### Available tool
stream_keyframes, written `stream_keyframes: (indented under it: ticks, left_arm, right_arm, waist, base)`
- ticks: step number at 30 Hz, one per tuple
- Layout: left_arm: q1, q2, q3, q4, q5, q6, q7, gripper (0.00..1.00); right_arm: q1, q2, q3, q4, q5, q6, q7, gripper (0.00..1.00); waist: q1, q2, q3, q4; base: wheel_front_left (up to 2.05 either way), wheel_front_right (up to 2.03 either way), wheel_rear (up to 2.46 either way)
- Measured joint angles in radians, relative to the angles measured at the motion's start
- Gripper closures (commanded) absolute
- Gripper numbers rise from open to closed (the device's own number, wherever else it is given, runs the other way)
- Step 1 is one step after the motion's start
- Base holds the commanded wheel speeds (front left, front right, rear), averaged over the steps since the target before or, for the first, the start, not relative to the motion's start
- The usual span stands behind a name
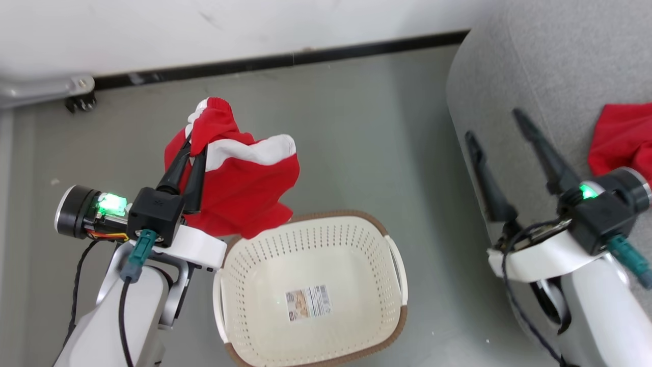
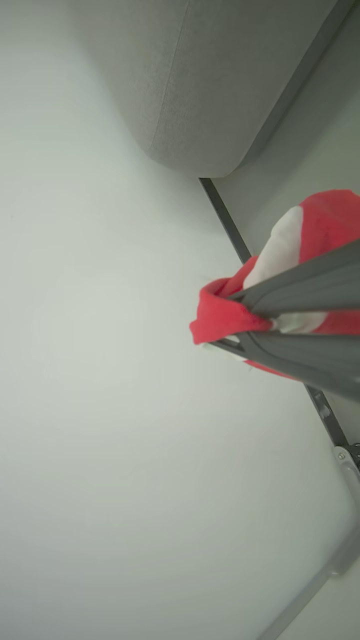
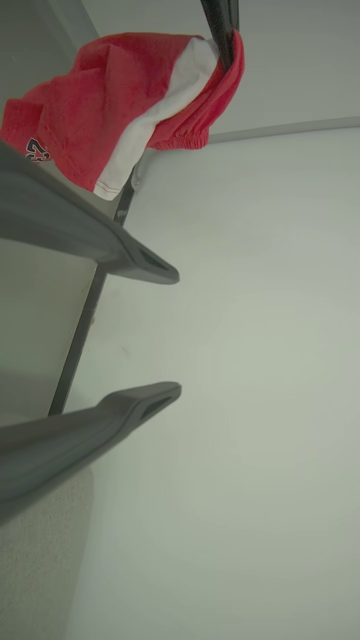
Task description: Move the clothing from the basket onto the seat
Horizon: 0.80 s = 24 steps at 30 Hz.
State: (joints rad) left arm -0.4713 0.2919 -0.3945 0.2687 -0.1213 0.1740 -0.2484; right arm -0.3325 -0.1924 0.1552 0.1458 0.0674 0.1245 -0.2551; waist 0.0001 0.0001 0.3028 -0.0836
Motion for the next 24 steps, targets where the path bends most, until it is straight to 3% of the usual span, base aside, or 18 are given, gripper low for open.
stream_keyframes:
  ticks: [12,16,24]
  left_arm:
    - [0.001,0.015,-0.001,-0.055,-0.012,-0.042,0.0,1.0]
    - [0.007,0.016,-0.009,-0.095,-0.035,-0.061,0.003,1.0]
    - [0.015,0.016,-0.025,-0.127,-0.045,-0.086,0.03,1.0]
  right_arm:
    - [0.04,-0.074,0.155,0.058,0.072,0.0,0.028,0.0]
    - [0.069,-0.122,0.295,0.083,0.179,0.0,0.081,0.0]
    - [0.069,-0.153,0.414,0.109,0.276,0.0,0.131,0.0]
  waist:
    - [0.0,0.0,-0.128,0.017]
    - [-0.0001,0.0,-0.211,0.027]
    - [-0.0001,0.0,-0.268,0.035]
  base:
    - [0.0,0.0,0.0]
    - [0.0,0.0,0.0]
    - [0.0,0.0,0.0]
